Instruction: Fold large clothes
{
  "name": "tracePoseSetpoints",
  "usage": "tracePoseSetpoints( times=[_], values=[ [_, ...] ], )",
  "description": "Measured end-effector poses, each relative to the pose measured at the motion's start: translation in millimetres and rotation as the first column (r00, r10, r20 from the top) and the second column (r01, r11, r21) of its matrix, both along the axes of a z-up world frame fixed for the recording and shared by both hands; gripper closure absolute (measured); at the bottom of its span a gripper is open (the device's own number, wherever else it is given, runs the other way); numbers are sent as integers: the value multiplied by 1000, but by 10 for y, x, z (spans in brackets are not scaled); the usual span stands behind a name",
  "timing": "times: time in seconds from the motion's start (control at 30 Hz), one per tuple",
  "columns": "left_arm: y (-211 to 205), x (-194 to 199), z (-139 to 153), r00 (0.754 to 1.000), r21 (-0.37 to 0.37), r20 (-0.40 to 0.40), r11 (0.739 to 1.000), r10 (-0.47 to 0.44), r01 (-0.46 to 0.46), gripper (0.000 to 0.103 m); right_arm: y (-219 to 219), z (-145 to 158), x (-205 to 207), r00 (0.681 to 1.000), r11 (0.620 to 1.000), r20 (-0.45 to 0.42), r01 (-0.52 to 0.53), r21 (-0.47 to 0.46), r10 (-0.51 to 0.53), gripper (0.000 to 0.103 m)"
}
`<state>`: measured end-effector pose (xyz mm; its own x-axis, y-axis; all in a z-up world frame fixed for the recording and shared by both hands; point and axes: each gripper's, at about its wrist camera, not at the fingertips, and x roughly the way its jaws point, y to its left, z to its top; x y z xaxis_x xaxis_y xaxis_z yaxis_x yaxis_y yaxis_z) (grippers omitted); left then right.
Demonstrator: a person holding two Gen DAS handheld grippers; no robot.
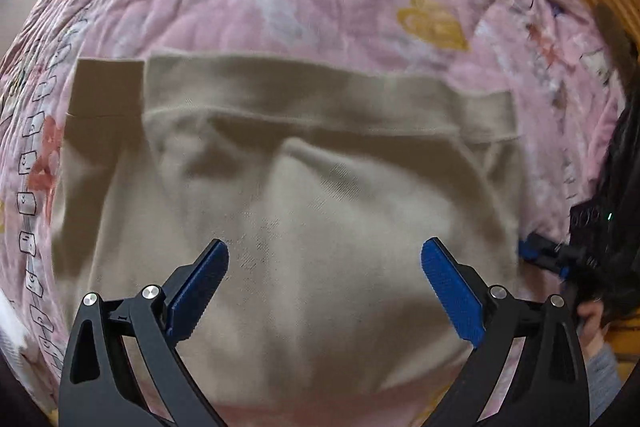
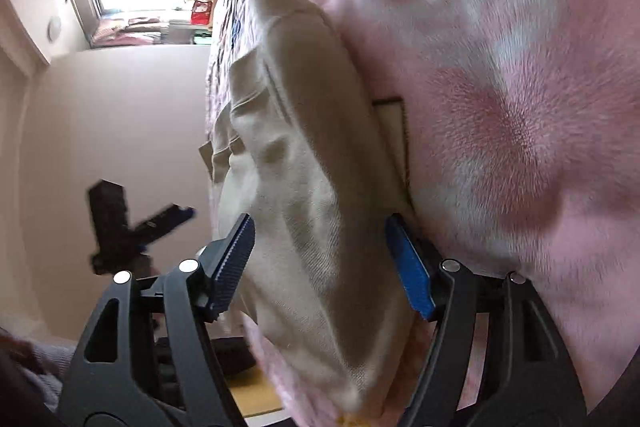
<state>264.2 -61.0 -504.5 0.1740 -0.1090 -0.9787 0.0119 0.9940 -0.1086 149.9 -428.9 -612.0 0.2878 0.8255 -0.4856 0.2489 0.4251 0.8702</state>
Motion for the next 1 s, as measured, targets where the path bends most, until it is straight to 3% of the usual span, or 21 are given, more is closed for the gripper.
tracePoseSetpoints(
  times=[0.13,0.23,0.37,0.47,0.6,0.67,0.8,0.9,0.93,1.0],
  values=[
    [17,47,-359,998,71,-56,997,-25,29,9,17,-121,-3,999,971,41,-14,237,4,29],
    [125,63,-484,998,37,-69,999,-14,17,7,-18,-173,-1,999,974,32,-25,223,19,29],
    [172,110,-598,996,25,-90,1000,-11,14,7,-256,-148,-41,999,970,17,40,239,-45,31],
    [160,145,-710,993,35,-118,999,-24,29,7,-264,-113,-26,999,984,39,16,178,-23,31],
    [128,163,-802,991,45,-129,998,-29,35,6,-290,-188,28,999,981,40,18,191,-26,31],
    [132,151,-834,993,31,-117,999,-28,32,6,-120,-197,107,997,983,57,-66,171,57,30],
    [128,97,-840,995,25,-86,999,-39,42,6,159,-112,238,956,956,82,-286,66,280,29],
    [112,93,-846,995,26,-87,999,-39,42,6,241,-104,222,939,934,56,-344,96,340,29],
    [108,100,-849,995,26,-91,999,-40,43,6,328,-117,174,916,911,40,-402,92,400,29],
    [105,155,-862,994,25,-97,999,-43,45,6,370,-91,142,900,898,47,-436,67,434,29]
  ],
)
